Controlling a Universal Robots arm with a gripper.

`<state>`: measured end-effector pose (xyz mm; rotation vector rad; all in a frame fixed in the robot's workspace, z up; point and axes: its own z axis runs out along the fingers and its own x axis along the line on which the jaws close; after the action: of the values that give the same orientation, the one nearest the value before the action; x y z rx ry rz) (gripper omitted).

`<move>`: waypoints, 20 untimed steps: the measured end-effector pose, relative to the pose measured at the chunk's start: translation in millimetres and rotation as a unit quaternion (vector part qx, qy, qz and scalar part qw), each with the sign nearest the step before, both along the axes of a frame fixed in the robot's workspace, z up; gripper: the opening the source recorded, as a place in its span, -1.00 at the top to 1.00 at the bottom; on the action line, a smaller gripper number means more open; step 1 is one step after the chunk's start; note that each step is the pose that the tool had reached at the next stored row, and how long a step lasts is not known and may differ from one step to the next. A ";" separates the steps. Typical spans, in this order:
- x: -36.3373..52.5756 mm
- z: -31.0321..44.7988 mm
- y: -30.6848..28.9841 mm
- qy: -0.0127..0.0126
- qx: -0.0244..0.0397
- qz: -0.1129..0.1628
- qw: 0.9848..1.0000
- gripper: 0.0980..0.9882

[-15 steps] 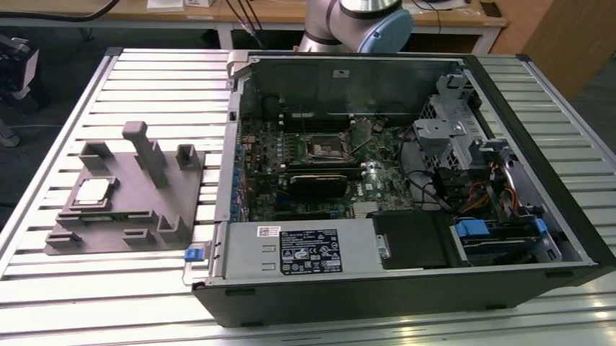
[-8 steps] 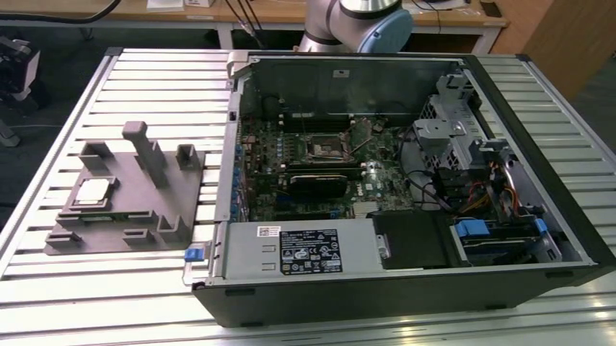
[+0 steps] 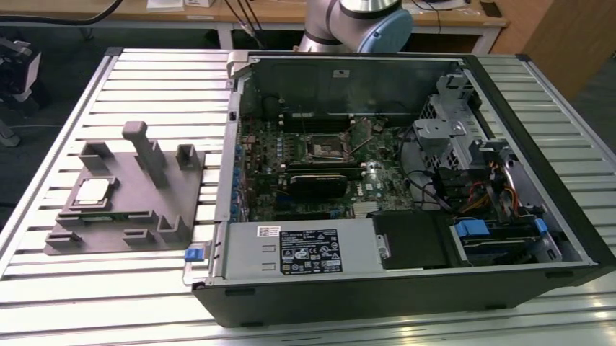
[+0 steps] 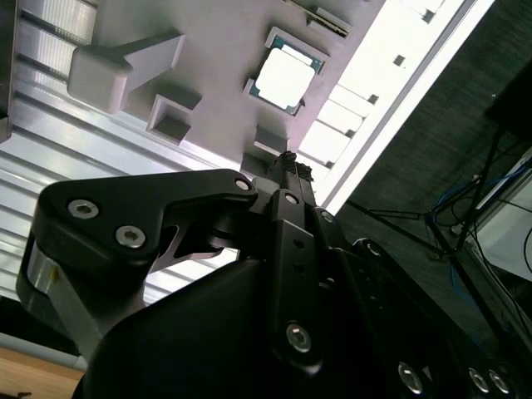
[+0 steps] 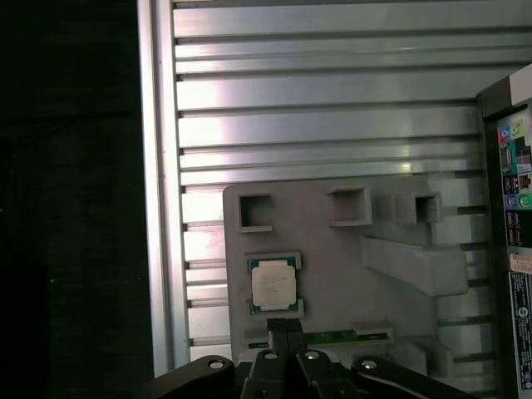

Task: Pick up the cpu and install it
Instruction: 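Pick up the cpu and move it towards the insertion slot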

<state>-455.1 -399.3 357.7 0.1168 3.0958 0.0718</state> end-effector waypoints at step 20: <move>0.0 -10.2 0.0 0.000 0.000 0.000 1.000 0.98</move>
<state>-455.1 -399.3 347.5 0.1169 3.0956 0.0718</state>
